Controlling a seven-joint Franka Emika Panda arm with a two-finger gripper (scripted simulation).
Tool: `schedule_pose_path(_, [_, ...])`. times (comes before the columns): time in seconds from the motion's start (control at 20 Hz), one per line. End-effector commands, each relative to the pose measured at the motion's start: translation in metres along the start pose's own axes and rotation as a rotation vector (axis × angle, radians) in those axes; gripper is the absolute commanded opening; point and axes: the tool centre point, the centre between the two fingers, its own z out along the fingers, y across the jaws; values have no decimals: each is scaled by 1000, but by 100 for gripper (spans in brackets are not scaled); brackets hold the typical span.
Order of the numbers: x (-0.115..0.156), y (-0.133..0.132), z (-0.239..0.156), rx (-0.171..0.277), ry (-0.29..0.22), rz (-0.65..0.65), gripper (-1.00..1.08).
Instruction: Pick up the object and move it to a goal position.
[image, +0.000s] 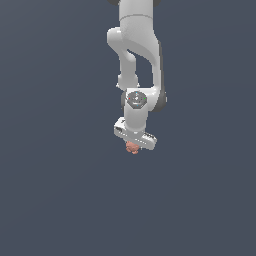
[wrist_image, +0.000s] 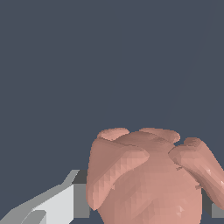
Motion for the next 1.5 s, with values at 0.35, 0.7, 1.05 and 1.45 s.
schedule_pose_path(0.35, [-10, -13, -49, 1, 1, 0, -100])
schedule_pose_path(0.7, [-24, -32, -118, 0, 1, 1, -100])
schedule_pose_path(1.05, [-38, -52, -190, -1, 2, 1, -100])
schedule_pose_path(1.45, [-47, -68, -244, -1, 2, 1, -100])
